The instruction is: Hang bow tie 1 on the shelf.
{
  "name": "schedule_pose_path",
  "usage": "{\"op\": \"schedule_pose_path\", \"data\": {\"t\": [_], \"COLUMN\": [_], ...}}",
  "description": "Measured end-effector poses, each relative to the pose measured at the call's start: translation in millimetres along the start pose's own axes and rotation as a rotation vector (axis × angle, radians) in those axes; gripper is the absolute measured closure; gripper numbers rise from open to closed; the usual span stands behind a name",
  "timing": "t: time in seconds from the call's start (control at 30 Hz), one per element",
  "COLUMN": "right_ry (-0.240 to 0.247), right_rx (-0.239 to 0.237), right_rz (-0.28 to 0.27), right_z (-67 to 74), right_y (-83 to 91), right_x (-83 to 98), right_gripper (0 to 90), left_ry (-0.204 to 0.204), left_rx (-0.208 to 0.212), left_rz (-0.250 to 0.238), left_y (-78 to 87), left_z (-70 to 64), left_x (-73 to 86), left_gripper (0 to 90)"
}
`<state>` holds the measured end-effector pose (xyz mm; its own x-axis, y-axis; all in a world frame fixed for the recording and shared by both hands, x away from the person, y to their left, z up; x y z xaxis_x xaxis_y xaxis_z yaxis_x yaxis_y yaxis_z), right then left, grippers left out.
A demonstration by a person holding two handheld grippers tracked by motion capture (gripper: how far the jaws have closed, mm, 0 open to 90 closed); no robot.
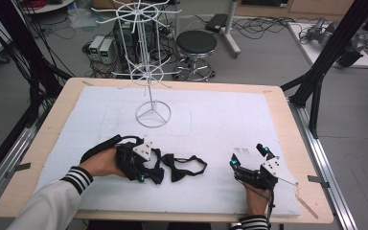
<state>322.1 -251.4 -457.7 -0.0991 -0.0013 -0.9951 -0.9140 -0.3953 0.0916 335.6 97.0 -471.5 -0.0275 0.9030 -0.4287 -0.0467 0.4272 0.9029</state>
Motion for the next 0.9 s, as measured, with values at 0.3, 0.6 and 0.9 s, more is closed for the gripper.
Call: {"op": "schedule_pose_path", "data": {"t": [0.3, 0.6, 0.9], "right_ry": [0.0, 0.001, 0.001], "right_rx": [0.001, 0.001, 0.001], "right_rz": [0.002, 0.0, 0.0], "right_z": [0.2, 0.3, 0.2], "right_y": [0.0, 0.1, 0.2], "right_x": [0.1, 0.0, 0.1], "right_gripper": [0.7, 0.7, 0.7], "left_ry": [-0.04, -0.074, -0.052], "left_rx": [0.0, -0.018, -0.047], "left_rz": [0.032, 0.037, 0.012], "left_y": [-3.4, -4.1, 3.9], "left_z": [-0.3, -2.3, 1.7], "left_x": [1.5, 0.4, 0.4], "left_gripper": [52.4, 72.2, 74.0]}}
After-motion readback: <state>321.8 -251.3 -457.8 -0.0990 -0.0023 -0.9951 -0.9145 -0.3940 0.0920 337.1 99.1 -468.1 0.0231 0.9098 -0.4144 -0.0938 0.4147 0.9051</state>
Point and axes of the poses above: each handheld gripper's, and its own axes: y roughly backward along the jaws, x roughly out of its underside, z roughly to its left, the point moved 7 cm from there along -y, roughly forward along the jaws, and after that the axes turned 2 degrees about z, right-handed, at the moved point
